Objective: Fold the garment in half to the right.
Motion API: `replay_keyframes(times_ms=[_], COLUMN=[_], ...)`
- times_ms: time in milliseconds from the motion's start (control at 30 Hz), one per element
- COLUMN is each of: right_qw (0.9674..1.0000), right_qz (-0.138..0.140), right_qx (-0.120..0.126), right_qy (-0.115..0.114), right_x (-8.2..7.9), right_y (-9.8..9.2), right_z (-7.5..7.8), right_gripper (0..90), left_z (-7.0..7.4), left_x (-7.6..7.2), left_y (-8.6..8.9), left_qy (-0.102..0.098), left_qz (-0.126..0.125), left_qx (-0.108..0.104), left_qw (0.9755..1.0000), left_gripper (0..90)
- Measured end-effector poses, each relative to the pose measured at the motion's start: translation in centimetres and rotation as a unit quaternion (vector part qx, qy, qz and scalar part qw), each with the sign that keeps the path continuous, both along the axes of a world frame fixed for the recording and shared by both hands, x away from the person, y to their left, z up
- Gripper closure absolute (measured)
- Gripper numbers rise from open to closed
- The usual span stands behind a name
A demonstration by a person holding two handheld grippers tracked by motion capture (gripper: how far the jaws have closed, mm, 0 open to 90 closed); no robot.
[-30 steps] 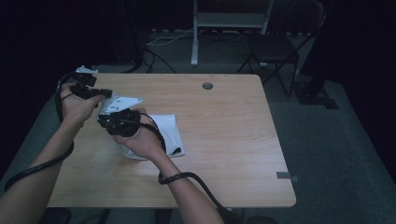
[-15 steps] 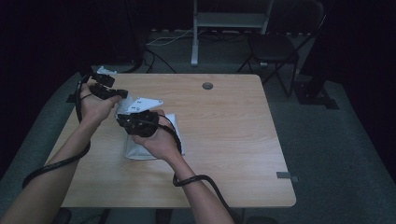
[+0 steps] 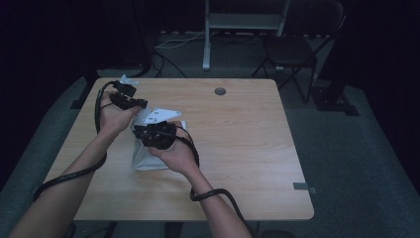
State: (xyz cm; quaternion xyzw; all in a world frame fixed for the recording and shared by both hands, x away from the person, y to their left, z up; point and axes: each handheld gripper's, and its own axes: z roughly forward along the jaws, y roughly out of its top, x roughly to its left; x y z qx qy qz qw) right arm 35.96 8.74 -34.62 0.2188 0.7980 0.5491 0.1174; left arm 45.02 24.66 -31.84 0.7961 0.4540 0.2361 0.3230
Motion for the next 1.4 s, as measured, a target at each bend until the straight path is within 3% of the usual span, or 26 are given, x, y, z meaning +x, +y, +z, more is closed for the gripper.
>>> replay_keyframes(times_ms=[1400], right_qw=[0.9998], right_qz=[-0.016], right_qx=[-0.001], right_qy=[0.013], right_x=[-0.3], right_y=[-1.8], right_z=[-1.7], right_gripper=[78.8], left_z=[-1.3], left_x=[0.1], left_y=[-2.5], left_qy=[0.004], left_qz=[-0.027], left_qx=[0.006], left_qw=[0.9996], left_gripper=[85.6])
